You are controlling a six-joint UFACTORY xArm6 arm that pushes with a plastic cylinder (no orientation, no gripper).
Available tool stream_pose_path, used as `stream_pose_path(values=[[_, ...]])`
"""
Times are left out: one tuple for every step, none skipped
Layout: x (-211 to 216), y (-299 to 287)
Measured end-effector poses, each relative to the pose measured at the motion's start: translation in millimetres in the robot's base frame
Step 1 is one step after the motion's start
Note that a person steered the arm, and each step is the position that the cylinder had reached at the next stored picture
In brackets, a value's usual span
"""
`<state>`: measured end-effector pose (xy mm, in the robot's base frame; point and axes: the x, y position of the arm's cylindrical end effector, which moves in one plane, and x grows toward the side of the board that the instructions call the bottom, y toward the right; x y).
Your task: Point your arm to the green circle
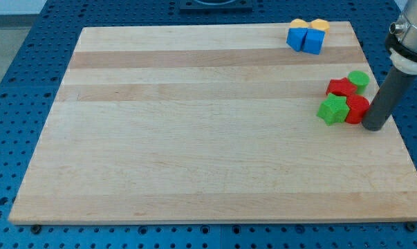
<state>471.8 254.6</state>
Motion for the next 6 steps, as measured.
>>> stream_pose_path(values=[[-3, 0], [-3, 0], [-3, 2], [-3, 30], [-10, 66], [-31, 70]])
